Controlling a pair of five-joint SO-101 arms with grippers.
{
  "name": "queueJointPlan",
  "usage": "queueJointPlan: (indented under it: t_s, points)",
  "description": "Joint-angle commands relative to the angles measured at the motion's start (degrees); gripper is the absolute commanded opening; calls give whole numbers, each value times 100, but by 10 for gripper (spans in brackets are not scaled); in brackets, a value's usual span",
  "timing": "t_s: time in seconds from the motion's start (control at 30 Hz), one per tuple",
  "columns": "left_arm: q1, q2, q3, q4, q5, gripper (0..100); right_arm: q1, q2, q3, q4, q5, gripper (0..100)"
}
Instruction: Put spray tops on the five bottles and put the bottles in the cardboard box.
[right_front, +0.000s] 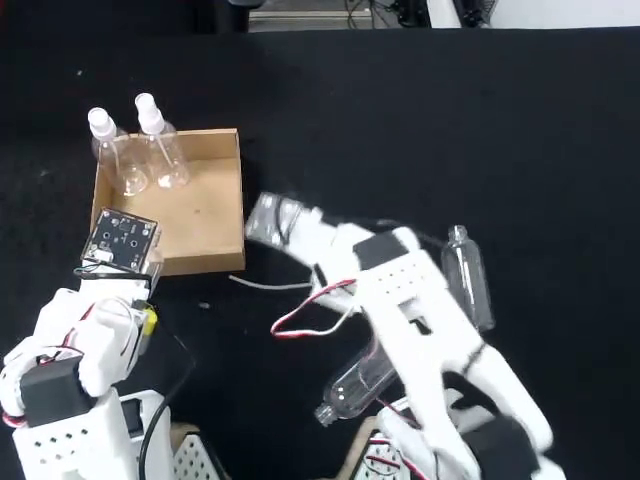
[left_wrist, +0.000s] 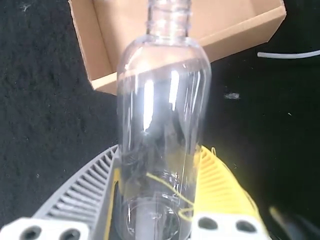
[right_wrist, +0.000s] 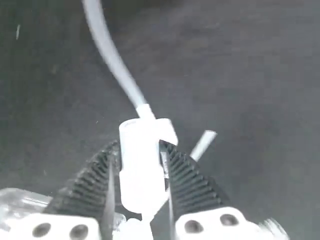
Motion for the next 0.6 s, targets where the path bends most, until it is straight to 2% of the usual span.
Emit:
queueJointPlan:
  t_s: [0.0,0.17,0.37,0.57]
  points:
    - [716,-18,-119,-26,246,73,211,-1024,-1121,510,-615,11]
    - [1895,-18,-268,-431,941,73,791,-1798,-2220,545,-1811,11]
    - [3222,-18,-198,-1486,1029,73,1433,-2211,-2958,545,-3815,11]
    - [4365,-18,664,-3042,1029,73,1459,-2299,-3785,536,-4721,11]
